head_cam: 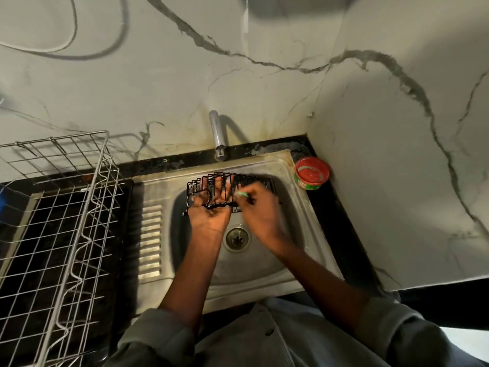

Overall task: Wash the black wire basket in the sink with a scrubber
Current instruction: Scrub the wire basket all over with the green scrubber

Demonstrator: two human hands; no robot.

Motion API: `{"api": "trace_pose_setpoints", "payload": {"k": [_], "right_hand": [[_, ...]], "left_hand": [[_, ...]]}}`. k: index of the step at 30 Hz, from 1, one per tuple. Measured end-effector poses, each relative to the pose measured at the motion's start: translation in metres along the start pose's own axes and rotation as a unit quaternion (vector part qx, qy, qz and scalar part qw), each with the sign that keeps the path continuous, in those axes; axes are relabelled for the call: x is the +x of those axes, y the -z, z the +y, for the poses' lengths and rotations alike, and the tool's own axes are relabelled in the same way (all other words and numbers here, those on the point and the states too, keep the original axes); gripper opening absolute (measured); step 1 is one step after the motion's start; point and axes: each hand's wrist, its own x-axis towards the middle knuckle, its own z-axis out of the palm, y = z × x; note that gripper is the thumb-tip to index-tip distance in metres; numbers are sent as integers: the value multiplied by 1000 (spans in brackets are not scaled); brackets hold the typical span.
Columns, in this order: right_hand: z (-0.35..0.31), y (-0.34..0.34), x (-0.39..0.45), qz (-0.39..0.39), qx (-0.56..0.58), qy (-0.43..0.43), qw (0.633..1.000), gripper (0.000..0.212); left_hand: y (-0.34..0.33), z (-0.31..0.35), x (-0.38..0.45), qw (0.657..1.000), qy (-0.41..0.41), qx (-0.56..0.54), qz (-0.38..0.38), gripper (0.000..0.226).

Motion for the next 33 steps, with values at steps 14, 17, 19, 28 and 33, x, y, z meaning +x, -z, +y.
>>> {"api": "trace_pose_setpoints", "payload": {"k": [14,17,19,28,33], "right_hand": [[-4,4,14,8,-64,14,998,12],[-35,-15,-2,-58,-55,180,980,20],[-22,-12,1,-57,-114,223,966,27],[75,23,23,41,-209,-64,975,21],[13,3,8,-34,-89,46,994,16]], "left_hand": [[-11,-9,-8,991,-14,112,72,49],[-12,-7,-6,992,-42,95,78,37],[-13,-4,-10,993,-29,89,74,40],[-7,0,-13,996,38,51,64,59],[-9,-2,-14,995,7,53,86,55]]}}
